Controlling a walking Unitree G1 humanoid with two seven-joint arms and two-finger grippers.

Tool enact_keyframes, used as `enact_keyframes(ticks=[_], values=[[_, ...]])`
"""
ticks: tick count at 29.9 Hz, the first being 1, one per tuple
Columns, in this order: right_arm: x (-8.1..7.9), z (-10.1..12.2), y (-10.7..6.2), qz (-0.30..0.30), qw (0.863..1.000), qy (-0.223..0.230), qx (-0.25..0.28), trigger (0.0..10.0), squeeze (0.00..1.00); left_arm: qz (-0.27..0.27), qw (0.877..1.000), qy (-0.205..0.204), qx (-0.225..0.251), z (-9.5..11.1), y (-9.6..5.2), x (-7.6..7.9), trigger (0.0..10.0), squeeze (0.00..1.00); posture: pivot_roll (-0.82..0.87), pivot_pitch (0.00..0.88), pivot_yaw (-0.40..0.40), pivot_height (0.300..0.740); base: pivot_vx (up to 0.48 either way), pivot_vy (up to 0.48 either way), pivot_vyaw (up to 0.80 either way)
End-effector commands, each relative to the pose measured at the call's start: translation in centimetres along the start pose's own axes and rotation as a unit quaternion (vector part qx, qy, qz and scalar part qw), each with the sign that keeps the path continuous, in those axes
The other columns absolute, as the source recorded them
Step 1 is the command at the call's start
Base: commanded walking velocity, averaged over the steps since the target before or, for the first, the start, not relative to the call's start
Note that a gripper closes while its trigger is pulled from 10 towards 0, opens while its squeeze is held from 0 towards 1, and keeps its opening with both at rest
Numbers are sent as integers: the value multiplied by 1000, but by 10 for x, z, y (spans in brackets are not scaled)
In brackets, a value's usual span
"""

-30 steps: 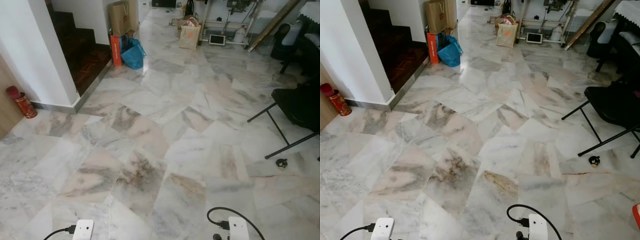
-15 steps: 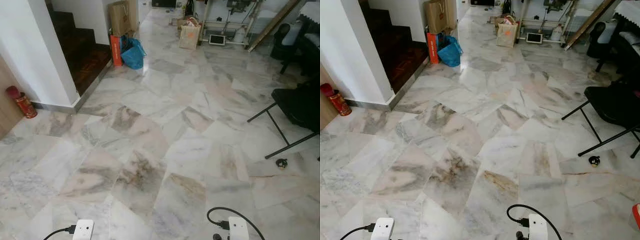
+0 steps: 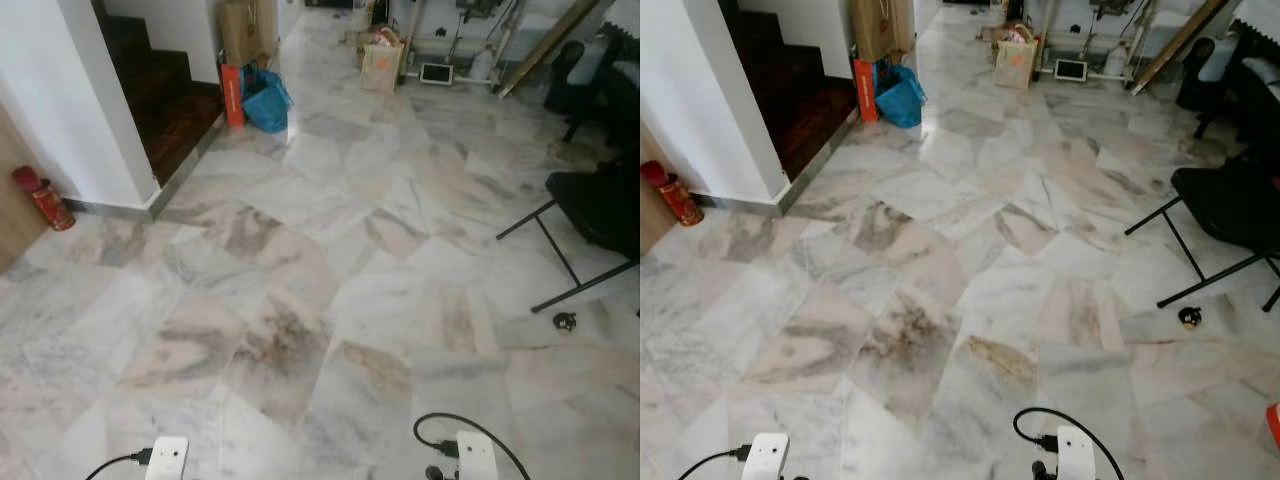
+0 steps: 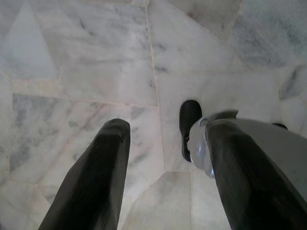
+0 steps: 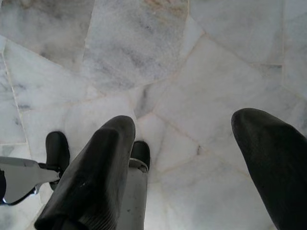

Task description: Hang hanger

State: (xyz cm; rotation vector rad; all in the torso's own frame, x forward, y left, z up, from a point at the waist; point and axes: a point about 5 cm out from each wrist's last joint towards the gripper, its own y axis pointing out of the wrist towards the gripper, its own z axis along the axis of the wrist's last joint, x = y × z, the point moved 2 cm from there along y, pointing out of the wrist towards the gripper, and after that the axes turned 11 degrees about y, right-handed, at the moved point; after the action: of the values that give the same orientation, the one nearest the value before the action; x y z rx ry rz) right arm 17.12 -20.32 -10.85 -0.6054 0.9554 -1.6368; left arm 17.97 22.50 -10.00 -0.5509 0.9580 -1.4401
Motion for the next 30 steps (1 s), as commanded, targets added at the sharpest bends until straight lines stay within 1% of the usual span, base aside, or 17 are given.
enact_keyframes(ticks=[1,30], values=[[-11,-20,-4,29,986,164,4,10000,0,-83,990,115,9,31,6,12,10000,0,-97,72,71,740,-266,0,0],[-12,-18,-4,33,986,165,9,10000,0,-84,990,115,10,31,6,13,10000,0,-96,74,68,740,-305,0,0]])
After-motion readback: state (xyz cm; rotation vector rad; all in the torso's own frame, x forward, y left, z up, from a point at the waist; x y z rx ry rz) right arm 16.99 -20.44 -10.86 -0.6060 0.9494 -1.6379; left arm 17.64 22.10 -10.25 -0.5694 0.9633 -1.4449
